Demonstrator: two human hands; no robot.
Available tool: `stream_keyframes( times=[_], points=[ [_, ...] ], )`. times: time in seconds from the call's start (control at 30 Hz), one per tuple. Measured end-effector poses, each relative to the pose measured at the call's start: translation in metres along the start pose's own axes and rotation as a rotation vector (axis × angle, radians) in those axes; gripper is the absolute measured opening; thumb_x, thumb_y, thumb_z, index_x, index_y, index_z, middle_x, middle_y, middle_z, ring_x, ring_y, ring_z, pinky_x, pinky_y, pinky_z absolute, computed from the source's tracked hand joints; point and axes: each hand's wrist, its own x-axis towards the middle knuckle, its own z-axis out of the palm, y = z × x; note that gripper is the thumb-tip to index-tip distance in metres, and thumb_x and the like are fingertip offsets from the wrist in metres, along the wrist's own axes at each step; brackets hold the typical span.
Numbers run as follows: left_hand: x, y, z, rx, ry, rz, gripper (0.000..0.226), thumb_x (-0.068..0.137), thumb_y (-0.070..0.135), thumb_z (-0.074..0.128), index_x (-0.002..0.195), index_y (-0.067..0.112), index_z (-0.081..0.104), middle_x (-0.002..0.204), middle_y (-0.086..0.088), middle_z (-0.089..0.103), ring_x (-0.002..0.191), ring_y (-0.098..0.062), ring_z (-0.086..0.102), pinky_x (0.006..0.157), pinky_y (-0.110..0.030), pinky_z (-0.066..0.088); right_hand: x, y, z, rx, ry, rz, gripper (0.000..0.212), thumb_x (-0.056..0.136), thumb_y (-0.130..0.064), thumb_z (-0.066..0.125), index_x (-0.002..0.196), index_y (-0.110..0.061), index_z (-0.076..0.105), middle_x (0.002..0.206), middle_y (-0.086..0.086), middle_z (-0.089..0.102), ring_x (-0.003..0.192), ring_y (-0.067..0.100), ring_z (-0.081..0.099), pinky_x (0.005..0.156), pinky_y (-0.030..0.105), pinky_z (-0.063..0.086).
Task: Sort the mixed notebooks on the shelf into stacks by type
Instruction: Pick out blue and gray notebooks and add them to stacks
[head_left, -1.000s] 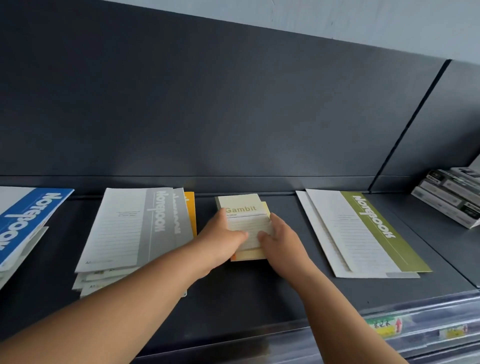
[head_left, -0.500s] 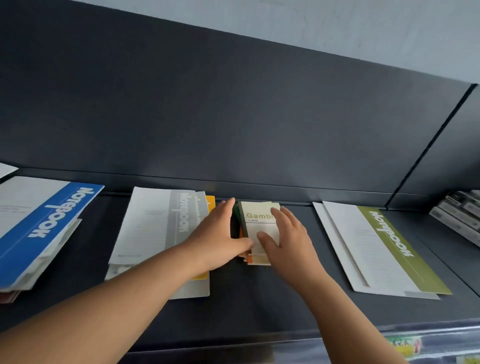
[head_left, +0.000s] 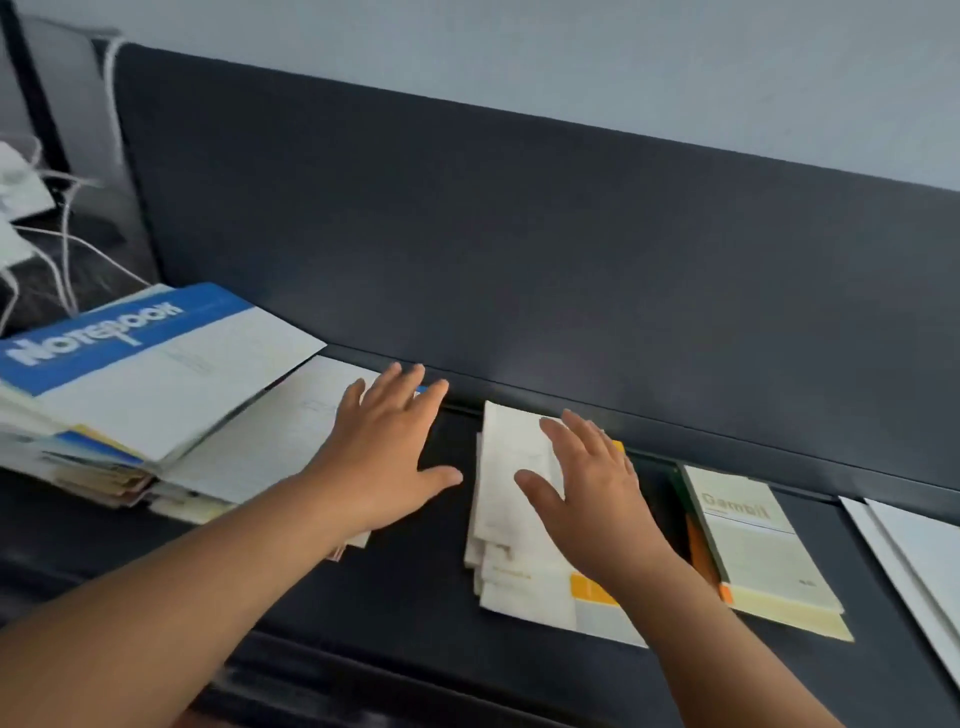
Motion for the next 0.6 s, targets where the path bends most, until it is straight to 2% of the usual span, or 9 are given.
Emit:
stream_keyframes(
  times=[0.23, 0.47, 0.6],
  points=[
    [-0.020, -0.099, -0.029, 0.087, -0.026, -0.153, 0.085, 0.090, 0.063, 0.043, 0.154, 0.025, 0.002, 0.163, -0.002, -0.007, 0.149, -0.023, -0.010, 0.120, -0.046, 0.000, 0.037, -0.096, 0.033, 0.067, -0.062, -0.115, 0.064, 0.098, -0.049, 0.044, 0.154, -0.027, 0.022, 0.163, -0.004, 0.015, 0.151, 0.017, 0.010, 0.122, 0.034, 0.009],
    [-0.024, -0.178, -0.042, 0.212, -0.059, -0.268, 0.083, 0.090, 0.067, 0.035, 0.154, 0.025, 0.002, 0.162, -0.005, -0.007, 0.148, -0.027, -0.012, 0.119, -0.051, -0.002, 0.060, -0.166, 0.060, 0.080, -0.162, -0.126, 0.065, 0.100, -0.050, 0.041, 0.155, -0.027, 0.017, 0.164, -0.004, 0.010, 0.152, 0.017, 0.005, 0.124, 0.038, 0.006],
    [-0.026, -0.208, -0.049, 0.307, -0.129, -0.356, 0.086, 0.088, 0.074, 0.023, 0.154, 0.023, 0.002, 0.162, -0.011, -0.005, 0.147, -0.033, -0.011, 0.117, -0.054, -0.005, 0.068, -0.196, 0.072, 0.122, -0.194, -0.125, 0.064, 0.100, -0.049, 0.042, 0.155, -0.027, 0.018, 0.164, -0.005, 0.011, 0.151, 0.016, 0.008, 0.124, 0.038, 0.009]
  ],
)
